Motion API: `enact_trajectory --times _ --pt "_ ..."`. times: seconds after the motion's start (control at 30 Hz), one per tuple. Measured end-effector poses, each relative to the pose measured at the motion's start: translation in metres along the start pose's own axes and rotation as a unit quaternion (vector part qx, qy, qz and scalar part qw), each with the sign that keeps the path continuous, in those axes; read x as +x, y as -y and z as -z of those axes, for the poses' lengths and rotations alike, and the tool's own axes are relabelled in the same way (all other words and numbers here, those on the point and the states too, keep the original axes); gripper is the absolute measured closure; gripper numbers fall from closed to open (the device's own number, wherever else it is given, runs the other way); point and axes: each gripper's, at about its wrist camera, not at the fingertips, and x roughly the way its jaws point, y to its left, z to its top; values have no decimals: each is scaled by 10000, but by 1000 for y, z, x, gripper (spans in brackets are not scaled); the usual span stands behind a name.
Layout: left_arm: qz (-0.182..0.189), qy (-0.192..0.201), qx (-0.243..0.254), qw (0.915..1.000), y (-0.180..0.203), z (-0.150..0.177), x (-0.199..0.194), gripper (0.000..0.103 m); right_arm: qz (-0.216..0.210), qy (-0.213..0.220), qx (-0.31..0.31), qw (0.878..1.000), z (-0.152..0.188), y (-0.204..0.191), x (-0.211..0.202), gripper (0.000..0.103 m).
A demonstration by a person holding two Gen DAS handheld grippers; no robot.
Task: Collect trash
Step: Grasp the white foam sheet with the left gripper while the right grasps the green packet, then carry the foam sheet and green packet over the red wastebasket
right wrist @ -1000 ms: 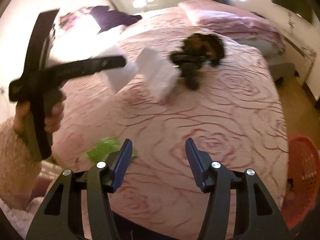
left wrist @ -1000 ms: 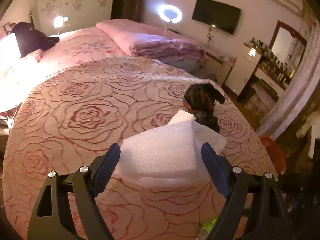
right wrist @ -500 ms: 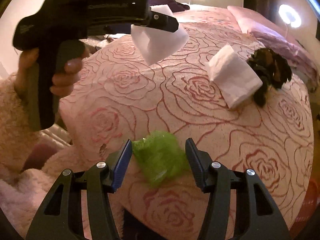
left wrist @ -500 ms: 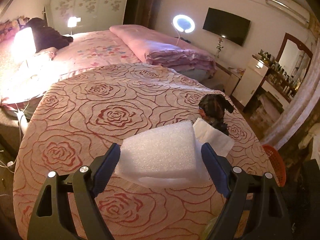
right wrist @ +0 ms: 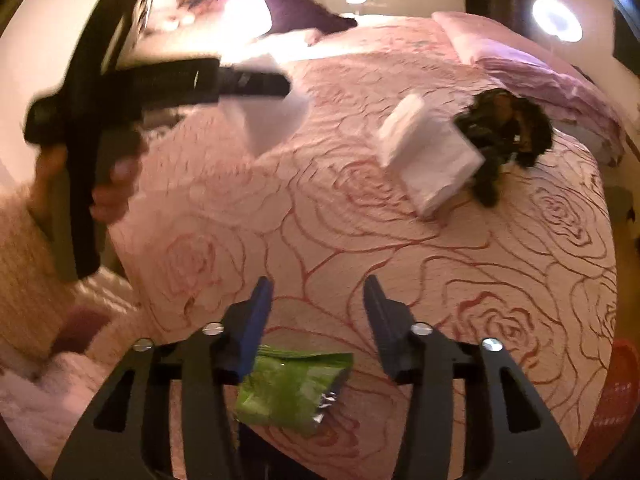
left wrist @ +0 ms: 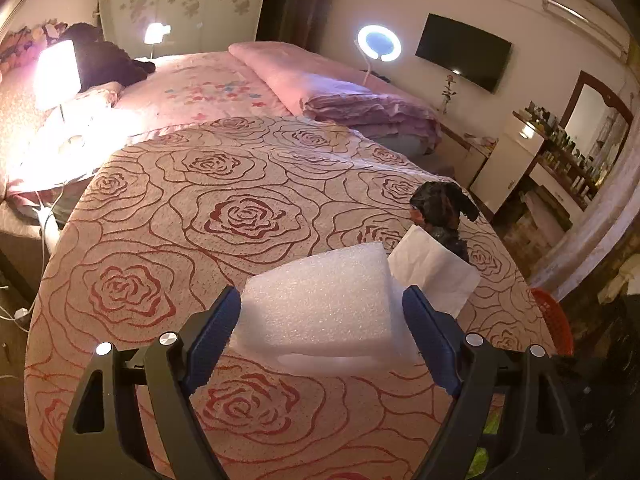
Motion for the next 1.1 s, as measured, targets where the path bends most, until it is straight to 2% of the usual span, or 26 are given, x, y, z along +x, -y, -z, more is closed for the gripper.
enact_trajectory --times 0.1,0.23,0.5,0.57,0.63,0.77,1.1 --pt "-7 16 17 10000 1 0 -1 23 -131 24 -124 9998 2 0 -8 47" --pt "-29 31 7 10000 1 -1 -2 23 -29 -134 -239 9996 12 -6 -10 31" --pt "-66 20 -2 10000 3 1 -5 23 9 -377 -409 9984 33 -28 -6 31" --pt "-65 15 -16 10000 4 2 -6 23 199 -426 -512 9976 38 -32 -3 33" --pt "-64 13 -6 10000 5 3 -7 23 369 -517 -587 9963 41 -33 4 47" --pt "-64 1 -13 10000 5 5 -8 23 536 -395 -491 9966 37 -24 5 60" --pt "-14 76 47 10000 11 3 -13 23 797 -78 539 9953 31 31 -10 64"
